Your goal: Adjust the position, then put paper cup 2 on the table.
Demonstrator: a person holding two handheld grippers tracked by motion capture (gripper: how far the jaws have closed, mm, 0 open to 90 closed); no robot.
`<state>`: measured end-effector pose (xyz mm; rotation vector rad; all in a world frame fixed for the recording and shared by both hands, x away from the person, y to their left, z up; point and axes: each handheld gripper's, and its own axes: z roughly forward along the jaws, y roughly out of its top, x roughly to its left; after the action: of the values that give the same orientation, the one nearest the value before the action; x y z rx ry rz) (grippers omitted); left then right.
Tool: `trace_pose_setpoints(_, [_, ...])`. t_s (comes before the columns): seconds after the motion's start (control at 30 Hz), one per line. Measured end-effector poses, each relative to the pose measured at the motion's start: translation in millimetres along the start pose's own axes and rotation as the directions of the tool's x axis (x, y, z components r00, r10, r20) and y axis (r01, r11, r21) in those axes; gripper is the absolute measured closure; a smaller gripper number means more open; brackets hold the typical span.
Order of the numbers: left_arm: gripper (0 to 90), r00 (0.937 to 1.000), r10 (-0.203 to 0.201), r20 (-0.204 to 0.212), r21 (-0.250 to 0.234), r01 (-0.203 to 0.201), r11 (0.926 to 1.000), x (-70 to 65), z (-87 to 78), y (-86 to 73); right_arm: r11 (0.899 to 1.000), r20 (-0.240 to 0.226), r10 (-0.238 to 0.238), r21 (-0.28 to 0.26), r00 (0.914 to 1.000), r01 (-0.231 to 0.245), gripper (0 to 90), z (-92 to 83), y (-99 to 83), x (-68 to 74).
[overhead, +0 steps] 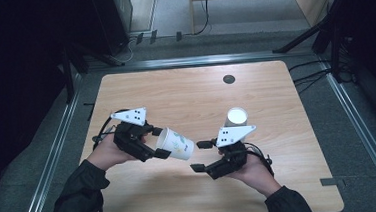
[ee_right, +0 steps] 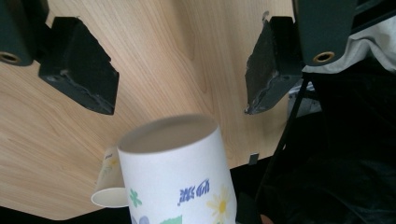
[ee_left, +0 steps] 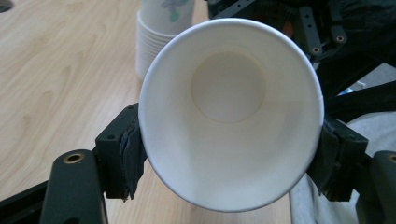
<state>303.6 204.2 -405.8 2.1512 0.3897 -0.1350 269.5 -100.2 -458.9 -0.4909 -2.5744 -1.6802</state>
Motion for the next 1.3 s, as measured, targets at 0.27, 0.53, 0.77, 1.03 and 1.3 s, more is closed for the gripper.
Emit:
trace_pose_setpoints(0.27, [24.4,0.9961,-0.018,-0.086,0.070,0.024,0.9973,5.7,-20.2,-5.7,0.999,0.038,0.006,0.033,0.9993,-0.007,26.3,-0.4,-2.2,-1.6])
trace_pose_setpoints(0.53, [24.4,0.9844,-0.040,-0.171,0.149,0.066,0.9866,13.0,-35.0,-16.8,0.997,0.066,0.011,0.070,0.9977,-0.016,26.8,0.9,-4.2,0.3])
trace_pose_setpoints(0.77, [24.4,0.9734,-0.041,-0.225,0.205,0.088,0.9748,20.7,-43.8,-22.1,0.996,0.071,0.019,0.083,0.9973,-0.025,27.0,-1.1,-6.2,0.6])
trace_pose_setpoints(1.03, [24.4,0.9576,-0.040,-0.285,0.276,0.122,0.9535,25.7,-49.7,-32.0,0.996,0.071,0.010,0.090,0.9974,-0.016,27.1,0.1,-6.3,-0.9])
trace_pose_setpoints(1.3, [24.4,0.9260,-0.039,-0.375,0.357,0.183,0.9159,33.0,-53.7,-44.7,0.994,0.062,0.002,0.108,0.9981,-0.008,27.4,4.0,-6.4,-1.2])
